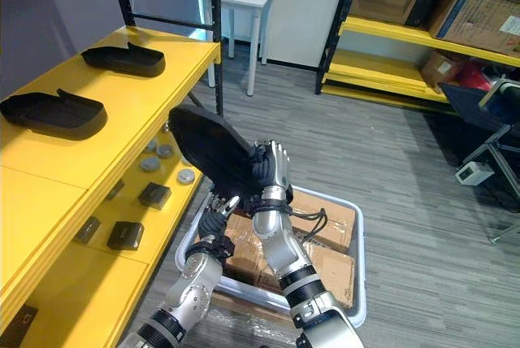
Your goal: Walk over and take plastic housings, then place them on the shelf
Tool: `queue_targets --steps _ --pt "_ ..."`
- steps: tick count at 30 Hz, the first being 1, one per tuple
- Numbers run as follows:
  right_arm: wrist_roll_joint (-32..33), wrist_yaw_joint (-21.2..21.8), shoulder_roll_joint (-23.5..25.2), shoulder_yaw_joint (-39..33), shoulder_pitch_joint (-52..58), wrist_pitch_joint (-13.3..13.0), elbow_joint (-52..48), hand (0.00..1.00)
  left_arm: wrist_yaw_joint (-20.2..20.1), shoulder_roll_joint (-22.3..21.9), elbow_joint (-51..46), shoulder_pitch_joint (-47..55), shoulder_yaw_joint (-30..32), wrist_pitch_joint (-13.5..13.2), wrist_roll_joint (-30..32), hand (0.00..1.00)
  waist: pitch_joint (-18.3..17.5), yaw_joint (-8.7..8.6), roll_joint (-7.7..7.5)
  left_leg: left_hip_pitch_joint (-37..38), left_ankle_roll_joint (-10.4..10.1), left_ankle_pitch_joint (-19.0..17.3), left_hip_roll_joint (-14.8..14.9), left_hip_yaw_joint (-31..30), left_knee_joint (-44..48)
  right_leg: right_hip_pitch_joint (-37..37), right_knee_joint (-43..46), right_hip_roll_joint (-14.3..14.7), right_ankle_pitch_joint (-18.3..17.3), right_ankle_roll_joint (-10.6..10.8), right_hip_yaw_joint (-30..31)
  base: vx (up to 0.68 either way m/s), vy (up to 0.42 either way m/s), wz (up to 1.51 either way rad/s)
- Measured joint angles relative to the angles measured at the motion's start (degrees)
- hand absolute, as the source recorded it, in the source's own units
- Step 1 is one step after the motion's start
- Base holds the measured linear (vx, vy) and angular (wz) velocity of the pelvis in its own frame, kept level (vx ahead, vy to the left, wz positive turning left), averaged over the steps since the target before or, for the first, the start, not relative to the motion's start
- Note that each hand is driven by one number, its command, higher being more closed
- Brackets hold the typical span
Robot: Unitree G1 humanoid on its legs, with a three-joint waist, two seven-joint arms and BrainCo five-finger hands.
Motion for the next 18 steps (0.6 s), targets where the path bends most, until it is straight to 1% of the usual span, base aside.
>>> queue_targets --steps 1,3,5,7,8,10,11,12,14,18 --pt "0.0 0.0 0.0 0.8 0.6 -0.1 -1.1 1.0 0.3 0.0 0.0 -0.1 0.4 0.0 0.0 0.0 0.0 -0.06 -0.04 0.1 0.0 0.0 0.0 0.0 0.0 0.1 0.0 0.0 0.0 -0.1 0.0 0.02 0.057 -0.01" --pt "1.0 0.1 0.7 4.9 2.2 -1.8 -3.7 1.0 2.6 -0.1 1.0 -1.3 2.3 -0.3 0.2 0.0 -0.2 -0.79 -0.25 0.2 -0.1 -0.1 0.1 0.1 -0.1 0.1 0.0 0.1 -0.2 -0.3 0.0 0.01 0.044 -0.03" --pt "2.2 0.2 2.4 8.2 3.4 -3.5 -5.5 1.0 4.9 0.1 2.6 -1.8 5.3 -0.5 0.3 0.0 -0.5 -1.56 -0.64 0.5 -0.3 -0.2 0.4 0.6 -0.2 0.1 -0.1 0.4 -0.3 -0.4 0.4 0.02 0.041 -0.11" --pt "2.3 0.3 2.8 10.7 3.7 -4.0 -5.5 1.0 7.3 0.1 3.8 -2.2 7.9 -0.6 2.4 0.0 -0.9 -1.54 -1.21 1.1 -0.6 -0.4 0.8 1.6 -0.2 0.1 -0.2 0.8 -0.4 -0.5 1.3 0.02 0.038 -0.21" --pt "2.3 0.2 2.8 11.2 3.7 -4.3 -5.5 1.0 7.8 0.1 4.6 -2.8 8.4 -0.6 2.7 0.0 -1.0 -1.59 -1.26 1.2 -0.7 -0.4 0.8 1.7 -0.2 0.2 -0.3 0.8 -0.4 -0.6 1.4 0.02 0.03 -0.17" --pt "2.4 0.3 2.9 13.0 3.8 -5.0 -5.7 1.0 10.4 0.0 6.8 -4.8 11.3 -0.3 5.2 0.0 -1.0 -2.38 -1.3 1.4 -0.7 -0.5 1.0 2.0 -0.2 0.2 -0.3 1.0 -0.5 -0.6 1.6 0.03 0.044 -0.07" --pt "2.5 0.3 2.9 13.5 3.9 -5.4 -5.9 1.0 10.9 -0.1 7.2 -5.3 12.3 -0.3 6.1 0.0 -1.0 -2.54 -1.3 1.5 -0.8 -0.5 1.1 2.2 -0.2 0.2 -0.3 1.1 -0.4 -0.7 1.7 0.04 0.055 -0.11" --pt "2.8 0.3 2.9 14.0 4.6 -5.7 -6.8 1.0 11.5 -0.1 7.4 -5.7 13.1 -0.1 7.3 1.0 -1.0 -2.56 -1.3 1.7 -1.0 -0.7 1.3 2.5 -0.3 0.2 -0.3 1.3 -0.4 -0.7 2.0 0.03 0.037 -0.14" --pt "3.6 0.3 2.9 14.7 5.5 -6.1 -7.8 1.0 12.2 -0.1 7.7 -6.3 14.7 0.1 8.6 1.0 -1.0 -2.54 -1.3 2.1 -1.1 -0.8 1.5 3.2 -0.3 0.2 -0.3 1.6 -0.4 -0.7 2.8 0.06 0.053 -0.19" --pt "4.9 0.3 2.8 14.6 5.7 -6.2 -7.8 1.0 12.4 -0.5 7.8 -6.8 16.0 0.0 8.5 1.0 -1.0 -3.13 -1.31 2.1 -1.4 -1.0 1.8 3.5 -0.4 0.0 -0.3 1.9 -0.3 -1.1 3.1 0.05 0.058 -0.07"
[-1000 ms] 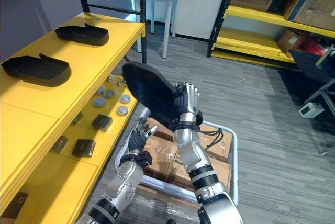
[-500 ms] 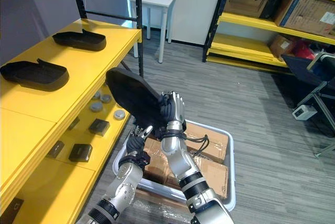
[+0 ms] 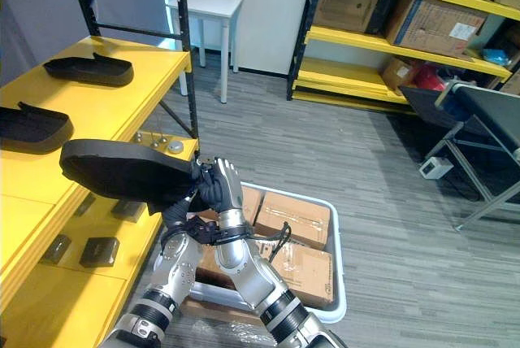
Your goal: Walk over and take plastic housings, then place them on the shelf
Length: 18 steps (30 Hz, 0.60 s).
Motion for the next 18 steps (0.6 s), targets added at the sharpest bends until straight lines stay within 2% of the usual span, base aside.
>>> queue_targets --steps 3,8,12,13,16,18 --pt "0.0 0.0 0.0 0.1 0.2 -0.8 0.0 1.0 0.6 -0.9 0.0 0.0 1.2 -1.1 0.0 1.0 0.0 0.0 0.0 0.0 -0.1 -0.1 0.2 0.1 0.0 -0.1 0.1 0.2 0.0 0.0 0.1 0.04 0.061 -0.03" --pt "0.4 0.0 0.2 0.5 1.4 -2.3 -0.4 1.0 0.8 -2.0 -0.1 0.0 3.1 -4.5 -0.1 1.0 0.0 0.22 0.0 0.1 -0.2 -0.1 0.3 0.2 0.0 0.0 0.0 0.3 0.0 -0.1 0.2 0.02 0.067 -0.01" --pt "1.3 0.0 0.2 0.5 2.6 -3.2 -1.9 1.0 0.7 -2.0 -3.4 1.4 3.1 -4.9 0.0 1.0 0.0 0.39 0.0 0.1 -0.2 -0.1 0.4 0.1 0.0 0.0 0.0 0.3 0.0 -0.1 0.1 0.03 0.099 0.03" --pt "2.6 1.2 1.0 0.4 4.5 -5.4 -2.2 1.0 -1.1 -1.8 -10.4 7.7 3.1 -4.9 2.0 1.0 0.0 0.82 0.01 0.1 -0.2 -0.1 0.4 -0.4 0.0 0.3 -0.1 0.3 -0.1 -0.2 -0.4 0.06 0.158 0.15" --pt "4.1 2.1 1.3 0.1 6.2 -5.5 -2.2 1.0 -2.9 -1.5 -10.9 9.8 3.1 -4.9 3.2 1.0 0.0 1.93 0.01 0.1 -0.2 -0.1 0.3 -1.0 0.0 0.7 0.0 0.2 -0.2 -0.4 -1.1 0.03 0.098 0.13" --pt "4.1 2.6 1.8 0.1 6.7 -5.8 -2.2 1.0 -3.5 -0.9 -13.5 12.5 2.8 -4.8 4.2 1.0 0.0 1.96 0.12 -0.2 -0.2 -0.1 0.3 -1.9 0.1 1.0 0.2 0.2 -0.5 -0.7 -1.8 0.01 0.05 0.19"
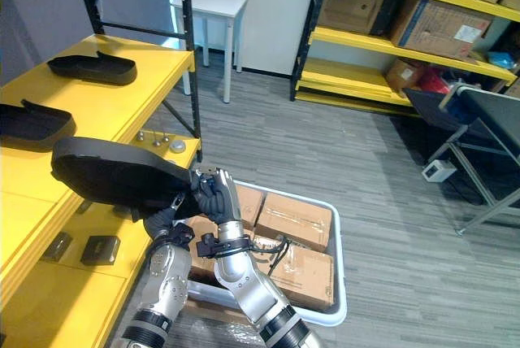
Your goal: Walk over and take plastic housings, then place them on the shelf
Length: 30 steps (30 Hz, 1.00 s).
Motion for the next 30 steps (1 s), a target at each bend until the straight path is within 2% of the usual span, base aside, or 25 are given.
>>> queue_targets --steps 1,3,4,5,6,7,9,11,15,17,22,24,25,26,27,30 --pt "0.0 0.4 0.2 -0.2 0.5 -0.4 0.0 1.0 -1.0 0.1 -3.3 3.3 -0.2 0.2 0.3 1.0 0.0 0.13 0.12 -0.1 -0.2 -0.2 0.0 -0.8 0.0 0.4 0.1 0.0 -0.3 -0.3 -0.8 0.03 0.04 0.56" --pt "3.0 3.7 0.1 -1.2 3.7 -1.5 -0.4 1.0 -5.2 -0.2 -12.9 13.7 0.1 1.0 5.1 1.0 0.1 0.12 1.12 -1.1 -0.6 -0.4 -0.3 -7.1 0.6 2.9 0.1 0.0 -2.2 -0.9 -7.1 0.05 0.028 1.24" --pt "3.9 4.7 -0.2 -1.2 4.4 -1.6 -0.7 1.0 -6.1 0.1 -14.4 15.4 0.3 1.1 6.2 1.0 0.1 0.48 1.44 -1.4 -0.8 -0.2 -0.3 -9.0 0.8 3.7 0.1 0.0 -2.7 -1.1 -9.2 0.06 -0.005 1.42" --pt "4.7 5.9 -0.6 -1.3 5.3 -1.8 -0.9 1.0 -7.2 0.6 -15.9 17.3 0.6 1.2 7.2 1.0 -0.2 2.01 2.01 -2.1 -1.3 0.1 -0.4 -11.3 0.9 4.3 0.1 0.0 -3.3 -1.2 -11.5 0.07 -0.017 1.25" --pt "4.7 7.1 -0.6 -1.2 5.3 -1.8 -0.9 1.0 -8.1 0.7 -17.4 19.1 1.2 1.2 7.6 1.0 -0.4 4.18 3.11 -2.7 -1.3 0.5 -0.7 -13.9 0.9 5.1 0.1 0.0 -4.1 -1.3 -14.3 0.09 -0.027 1.48" --pt "4.7 8.2 -0.6 -1.1 5.2 -1.9 -0.9 1.0 -9.0 0.5 -18.7 20.6 1.8 1.2 7.6 1.0 -0.7 5.35 4.49 -3.4 -1.2 0.8 -1.4 -17.1 1.3 6.3 0.1 -0.4 -4.9 -1.1 -17.5 0.09 -0.019 1.28" --pt "4.7 9.6 -0.5 -0.5 5.0 -2.4 -0.9 1.0 -10.3 0.2 -21.4 23.6 2.5 1.2 7.6 1.0 -1.0 6.83 5.86 -3.6 -1.1 1.0 -2.5 -19.6 1.8 8.1 0.1 -1.1 -5.9 -0.7 -20.7 0.08 0.014 1.02" --pt "4.7 10.7 -0.5 -0.5 4.9 -3.0 -1.0 1.0 -11.5 0.1 -23.9 26.2 2.5 1.1 7.6 1.0 -1.3 7.97 6.47 -3.2 -1.0 1.0 -3.5 -20.8 1.9 9.9 0.2 -1.9 -6.7 0.1 -23.0 0.07 0.035 0.66" --pt "4.7 11.7 -0.5 -0.8 4.9 -3.1 -2.1 1.0 -14.3 0.1 -25.5 28.0 2.4 1.2 6.8 1.0 -2.0 7.76 6.62 -3.0 -0.7 1.2 -4.9 -21.7 0.8 11.3 0.3 -3.3 -7.4 1.0 -25.3 0.06 0.053 0.41" --pt "4.7 12.1 -0.5 -0.9 5.0 -3.3 -2.4 1.0 -15.7 0.1 -26.0 28.9 2.3 1.2 5.9 1.0 -2.8 7.34 6.81 -2.8 -0.2 1.5 -4.7 -20.0 -0.2 11.9 0.4 -3.9 -7.9 1.5 -26.7 0.06 0.028 0.34" --pt "4.7 13.1 -0.3 -1.3 4.6 -3.3 -2.4 1.0 -17.9 0.1 -26.0 29.6 2.1 1.4 2.7 1.0 -3.8 7.86 7.16 -2.3 0.8 3.3 -6.1 -19.1 -0.7 13.5 0.5 -5.4 -8.7 2.7 -28.6 0.08 0.026 0.23" --pt "4.7 13.5 0.0 -2.7 3.5 -3.5 -2.4 1.0 -18.6 -0.2 -26.9 28.8 2.0 2.0 1.9 1.0 -4.1 7.09 7.6 -5.0 2.1 2.7 -5.2 -8.6 0.9 14.0 1.0 -6.5 -9.2 3.4 -31.7 0.03 0.078 0.71" --pt "4.9 13.5 0.0 -2.8 2.1 -3.6 -2.3 1.0 -18.6 -0.5 -27.6 28.0 2.5 2.0 1.8 1.0 -4.2 7.14 8.16 -6.7 2.7 2.8 -2.1 2.1 3.8 13.9 2.0 -6.9 -9.9 4.0 -33.2 0.07 0.1 0.63" --pt "4.9 13.5 0.1 -2.3 1.0 -3.5 -2.1 1.0 -18.7 -0.6 -28.3 27.8 3.4 2.0 1.8 1.0 -4.3 7.94 8.17 -7.1 3.5 3.3 -0.6 9.1 5.2 13.9 2.9 -7.8 -10.4 4.6 -33.8 0.1 0.1 0.37" --pt "4.9 13.6 0.3 -1.9 0.5 -3.5 -2.1 1.0 -18.7 -0.6 -28.7 27.9 3.9 2.0 1.8 1.0 -4.3 8.52 8.02 -6.9 4.1 3.1 -0.8 9.8 5.3 13.8 3.2 -8.3 -10.5 4.8 -33.8 0.14 0.119 0.15" --pt "5.0 14.3 2.0 -1.4 -0.6 -3.3 -2.5 1.0 -18.7 -0.6 -31.2 28.3 6.0 2.0 1.9 1.0 -4.5 8.78 7.82 -6.8 5.6 2.2 -4.7 8.2 4.9 14.9 4.4 -11.5 -11.2 6.0 -36.4 0.14 0.125 0.43"
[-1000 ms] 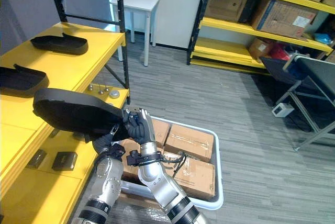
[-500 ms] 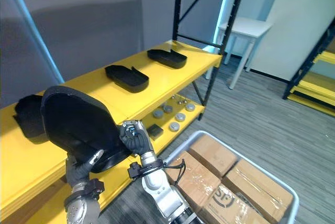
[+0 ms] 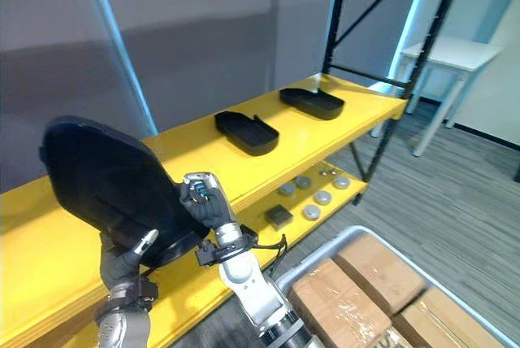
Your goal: Walk over and take plastic housings, then place them on the shelf
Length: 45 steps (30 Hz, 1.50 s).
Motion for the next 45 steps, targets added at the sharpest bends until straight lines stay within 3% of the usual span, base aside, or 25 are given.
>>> queue_targets --steps 2,3,4,5,6,7,8,9,10,11,12,13,14,16,17,18,22,25,28,36,40,45 --pt "1.7 1.0 0.0 -0.1 0.1 -0.2 -0.1 1.0 0.0 -0.5 -0.6 0.2 0.8 0.1 0.3 1.0 0.0 -0.17 0.0 0.6 0.9 -1.6 -2.1 -2.5 1.6 1.6 4.8 -3.0 -1.4 1.7 -3.3 0.18 0.147 0.84" --pt "2.3 1.6 -0.1 -0.2 0.4 -0.2 -0.3 1.0 0.0 -0.9 -1.0 0.8 0.8 0.2 0.8 1.0 0.0 -0.39 0.17 1.6 1.7 -2.6 -3.2 -4.4 2.2 1.6 12.8 -6.2 -3.0 1.4 -4.8 0.2 0.199 0.92" --pt "3.5 2.6 -0.4 -0.2 1.0 -0.3 -1.2 0.0 0.0 -0.8 -1.7 1.2 0.9 0.2 1.6 1.0 0.0 -0.4 0.11 3.7 2.5 -3.2 -4.3 -6.4 1.8 0.9 22.6 -10.0 -3.3 0.6 -4.6 0.2 0.218 0.99" --pt "4.2 3.1 -0.4 -0.2 1.4 -0.5 -1.8 0.0 0.0 -0.4 -2.3 1.2 0.9 0.2 2.1 1.0 -0.2 -0.52 -0.13 4.7 2.8 -3.3 -5.0 -7.5 1.8 0.2 27.6 -12.2 -2.7 -0.2 -4.3 0.24 0.234 1.1" --pt "5.1 3.9 -0.4 -0.3 1.7 -1.1 -2.7 0.0 0.1 0.5 -3.8 1.2 1.1 0.3 2.6 1.0 -0.4 -0.84 -0.55 5.9 3.4 -3.5 -6.7 -10.3 1.7 -1.5 35.8 -15.3 0.2 -4.4 -2.3 0.23 0.22 1.23" --pt "6.8 5.2 -0.7 -0.3 2.0 -2.0 -3.6 0.0 0.1 2.0 -5.3 1.2 1.6 0.3 3.8 1.0 -0.1 -1.06 -0.18 6.8 4.4 -3.8 -7.4 -13.3 1.7 -5.1 43.2 -15.4 0.3 -6.0 4.9 0.22 0.188 1.21" --pt "7.5 5.8 -1.1 -0.3 2.3 -2.2 -4.0 0.0 0.2 2.5 -6.0 1.2 1.9 0.3 4.3 1.0 0.0 -1.07 -0.15 7.2 4.7 -4.0 -7.5 -14.7 1.7 -7.0 46.0 -14.0 -2.1 -5.8 8.8 0.2 0.104 1.21" --pt "8.6 6.7 -1.7 -0.4 3.3 -2.8 -4.5 0.0 0.2 3.9 -6.5 1.1 2.2 0.3 5.4 1.0 0.0 -1.27 -0.11 8.2 4.9 -4.1 -7.6 -17.8 1.5 -9.8 49.0 -10.2 -6.4 -5.3 14.2 0.14 0.015 1.23" --pt "10.1 7.8 -2.2 -0.5 4.7 -3.1 -5.2 0.0 0.1 4.6 -6.5 1.4 2.1 0.3 6.8 1.0 0.1 -1.68 -0.12 9.3 5.0 -4.0 -7.8 -20.5 1.1 -11.2 47.8 -6.7 -9.3 -5.1 16.6 0.13 -0.016 1.23" --pt "11.0 8.4 -2.6 -0.5 5.4 -3.1 -5.8 0.0 0.0 4.8 -6.6 1.4 2.1 0.3 7.1 1.0 0.2 -1.74 -0.13 9.7 5.0 -4.0 -7.8 -21.5 0.9 -11.4 45.9 -5.1 -10.3 -5.1 17.2 0.1 -0.074 1.13" --pt "12.8 9.4 -3.3 -0.7 6.9 -3.1 -6.6 0.0 -0.3 5.0 -6.6 1.5 2.1 0.3 7.7 1.0 0.2 -2.18 -0.15 9.7 5.0 -4.0 -8.0 -23.7 0.9 -12.9 40.1 -2.0 -11.8 -5.3 18.8 0.1 -0.087 0.91" --pt "13.5 9.9 -3.6 -1.4 7.8 -3.1 -7.3 0.0 -0.6 5.3 -6.6 1.5 2.2 0.3 8.0 1.0 0.3 -2.67 -0.25 9.5 4.9 -4.0 -8.2 -25.4 0.9 -14.1 34.6 0.9 -12.1 -5.2 21.5 0.13 -0.153 1.12" --pt "13.9 10.9 -4.5 -2.8 10.5 -3.0 -9.0 0.0 -1.6 6.1 -6.6 2.0 1.7 0.4 8.7 1.0 0.5 -3.02 -0.5 8.9 4.5 -4.1 -8.8 -27.4 1.1 -15.0 25.9 5.1 -11.9 -4.9 28.4 0.08 -0.133 0.87" --pt "14.4 11.6 -4.7 -3.5 13.0 -2.9 -10.8 0.0 -2.8 6.8 -6.6 2.5 1.2 0.5 9.1 1.0 0.9 -3.23 -2.36 8.8 3.8 -4.5 -11.1 -28.7 1.2 -14.8 19.4 6.0 -9.9 -6.6 33.5 0.07 -0.155 0.67" --pt "14.9 12.3 -5.7 -3.7 14.8 -2.7 -11.1 0.0 -3.6 5.8 -6.2 3.6 1.3 1.0 9.6 1.0 1.6 -3.6 -1.56 8.5 2.3 -5.3 -10.9 -28.6 1.8 -13.4 17.0 6.0 -8.0 -5.7 32.5 0.06 -0.148 0.45" --pt "14.9 12.4 -5.9 -3.7 15.1 -2.6 -11.1 0.0 -3.7 5.7 -6.2 3.9 1.4 1.1 9.7 1.0 1.7 -3.72 -1.27 8.4 2.2 -5.4 -10.5 -28.2 1.7 -12.9 16.2 6.4 -7.6 -5.8 32.0 0.08 -0.149 0.23" --pt "17.7 13.1 -6.0 -8.0 17.1 -1.5 -11.1 0.0 -4.5 4.5 -7.3 7.0 9.7 1.2 8.9 1.0 1.9 -2.78 -1.91 7.7 1.9 -5.4 -7.4 -28.2 -0.3 -10.8 7.6 9.7 -3.3 -7.1 31.7 0.08 -0.097 -0.08" --pt "20.6 12.8 -6.4 -12.9 19.4 -0.6 -12.6 0.0 -4.2 4.0 -7.3 10.0 14.2 1.2 7.9 1.0 1.8 -2.08 -1.89 9.0 1.7 -5.2 -7.1 -28.2 -1.6 -8.9 5.7 9.8 -3.1 -7.1 31.4 0.11 -0.035 0.04" --pt "21.9 12.9 -6.9 -11.8 21.5 -0.4 -16.7 0.0 -3.7 3.8 -7.6 10.5 14.3 1.8 7.1 1.0 1.8 -1.01 -1.87 9.9 1.6 -5.2 -7.3 -28.6 -2.4 -7.6 4.7 9.6 -3.1 -7.1 31.0 0.1 0.009 0.09" --pt "22.0 13.0 -7.2 -9.4 22.9 0.6 -20.0 0.0 -0.8 3.4 -6.2 9.1 16.5 2.4 1.4 1.0 1.0 -1.17 -1.81 12.1 0.5 -2.8 -7.6 -31.1 -6.0 -5.5 4.0 8.8 -3.8 -6.9 28.1 0.03 -0.013 0.21" --pt "23.4 13.1 -8.7 -10.2 24.2 1.1 -21.8 0.0 -0.5 7.8 0.7 7.7 19.4 2.6 -3.4 1.0 -0.3 -1.56 -1.96 12.6 0.5 -2.7 -7.2 -31.3 -7.5 -5.3 4.1 8.9 -3.9 -6.9 27.4 0.02 -0.011 0.1" --pt "24.6 13.0 -12.2 -19.5 29.6 1.1 -24.5 0.0 -1.4 20.7 12.0 5.6 21.1 5.8 -10.8 1.0 -1.1 -3.24 -2.26 10.8 0.5 -2.5 -7.1 -31.0 -8.0 -8.1 6.3 8.8 -4.7 -7.0 27.5 0.05 -0.003 0.01"
